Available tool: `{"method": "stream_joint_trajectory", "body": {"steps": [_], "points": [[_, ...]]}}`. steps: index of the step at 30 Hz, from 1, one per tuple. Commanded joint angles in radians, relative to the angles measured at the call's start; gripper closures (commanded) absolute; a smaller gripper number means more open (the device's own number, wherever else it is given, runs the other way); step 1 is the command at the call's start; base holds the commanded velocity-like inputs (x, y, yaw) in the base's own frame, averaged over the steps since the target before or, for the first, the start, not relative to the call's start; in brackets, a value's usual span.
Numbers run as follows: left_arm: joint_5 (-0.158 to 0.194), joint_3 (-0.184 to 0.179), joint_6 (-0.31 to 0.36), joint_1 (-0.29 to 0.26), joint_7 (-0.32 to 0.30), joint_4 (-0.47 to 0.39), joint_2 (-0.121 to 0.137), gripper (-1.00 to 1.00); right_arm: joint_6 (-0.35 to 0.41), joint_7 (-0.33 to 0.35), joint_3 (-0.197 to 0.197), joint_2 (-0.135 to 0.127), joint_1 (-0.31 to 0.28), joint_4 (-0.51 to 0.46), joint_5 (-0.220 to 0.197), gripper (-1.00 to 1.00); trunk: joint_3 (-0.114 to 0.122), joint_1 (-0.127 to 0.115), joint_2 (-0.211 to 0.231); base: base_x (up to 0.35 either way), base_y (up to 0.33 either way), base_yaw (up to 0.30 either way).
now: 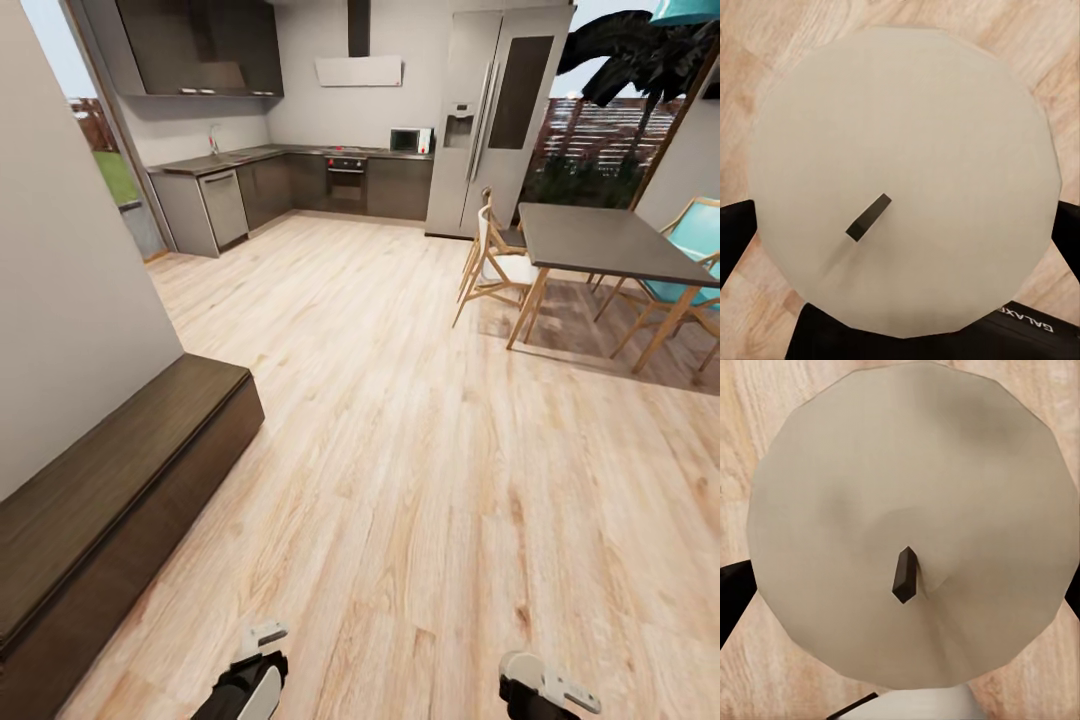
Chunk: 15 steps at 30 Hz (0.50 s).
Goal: Place each of the two pumpkins and all three candles from the living room inside a cabinet in the living room (use any cabinet), then make sure every cabinet is closed, and position the cauldron so it is next to a table in the living room.
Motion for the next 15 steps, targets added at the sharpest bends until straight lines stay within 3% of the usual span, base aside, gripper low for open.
{"method": "stream_joint_trajectory", "body": {"steps": [1,11,15], "points": [[0.005,-0.005,-0.005,0.000,0.008,0.003,-0.001,1.00,0.003,-0.005,0.008,0.000,0.000,-0.001,-0.007,1.00,0.002,-0.004,0.007,0.000,0.000,0.000],[0.005,-0.005,-0.016,0.000,-0.030,0.012,-0.007,1.00,-0.005,-0.006,0.030,-0.001,0.000,0.012,-0.009,1.00,0.034,-0.042,0.077,0.000,0.000,0.000],[0.006,-0.005,-0.016,0.000,-0.034,0.011,-0.009,1.00,-0.053,-0.005,0.030,-0.001,0.000,0.024,-0.010,1.00,0.040,-0.050,0.091,0.000,0.000,0.000]]}}
